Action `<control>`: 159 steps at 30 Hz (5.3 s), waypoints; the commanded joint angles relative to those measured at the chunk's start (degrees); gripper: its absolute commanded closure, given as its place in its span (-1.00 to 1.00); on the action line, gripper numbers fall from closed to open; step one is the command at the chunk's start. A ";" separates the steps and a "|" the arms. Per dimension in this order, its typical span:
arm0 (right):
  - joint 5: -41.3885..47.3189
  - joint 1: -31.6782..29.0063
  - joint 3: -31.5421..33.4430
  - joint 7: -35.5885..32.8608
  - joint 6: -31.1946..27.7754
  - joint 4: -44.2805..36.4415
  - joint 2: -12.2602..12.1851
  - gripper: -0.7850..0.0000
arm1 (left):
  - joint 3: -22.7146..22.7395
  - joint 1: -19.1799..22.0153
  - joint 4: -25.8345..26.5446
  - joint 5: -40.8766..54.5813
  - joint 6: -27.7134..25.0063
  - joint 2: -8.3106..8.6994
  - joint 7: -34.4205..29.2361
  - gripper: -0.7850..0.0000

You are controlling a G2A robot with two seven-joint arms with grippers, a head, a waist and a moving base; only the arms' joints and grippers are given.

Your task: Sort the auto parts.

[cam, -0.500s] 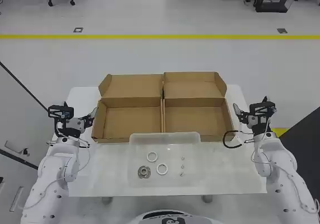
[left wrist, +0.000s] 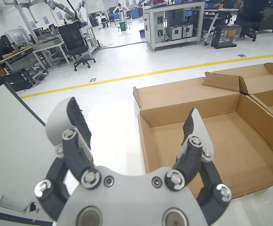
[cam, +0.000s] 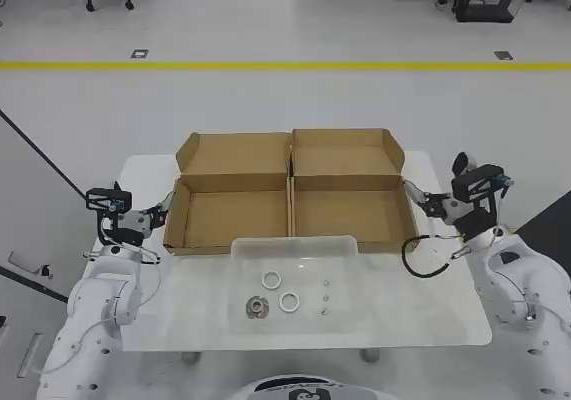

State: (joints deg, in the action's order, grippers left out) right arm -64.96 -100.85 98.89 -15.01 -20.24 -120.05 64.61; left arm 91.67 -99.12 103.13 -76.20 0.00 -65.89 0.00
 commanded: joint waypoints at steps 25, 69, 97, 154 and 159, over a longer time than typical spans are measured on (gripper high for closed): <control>24.85 18.86 -8.59 -55.20 -13.82 -9.84 -4.35 -1.00 | 0.00 0.00 0.00 0.00 0.00 0.00 0.00 -1.00; 46.75 60.23 -70.72 -62.38 -6.65 7.40 -17.27 -1.00 | 0.00 0.00 0.00 0.00 0.00 0.00 0.00 -1.00; 37.87 61.90 -79.62 -55.41 -9.54 14.58 -14.23 -1.00 | 0.00 0.00 0.00 0.00 0.00 0.00 0.00 -1.00; 30.25 60.96 -81.88 -63.95 -4.45 10.98 -10.20 0.07 | 0.00 0.00 0.00 0.00 0.00 0.00 0.00 -1.00; 31.01 60.80 -82.42 -64.15 -4.67 12.72 -9.41 0.10 | 0.00 0.00 0.00 0.00 0.00 0.00 0.00 -1.00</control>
State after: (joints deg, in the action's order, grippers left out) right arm -34.07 -40.05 16.53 -79.11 -24.88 -107.67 55.06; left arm 91.67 -99.12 103.13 -76.20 0.00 -65.89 0.00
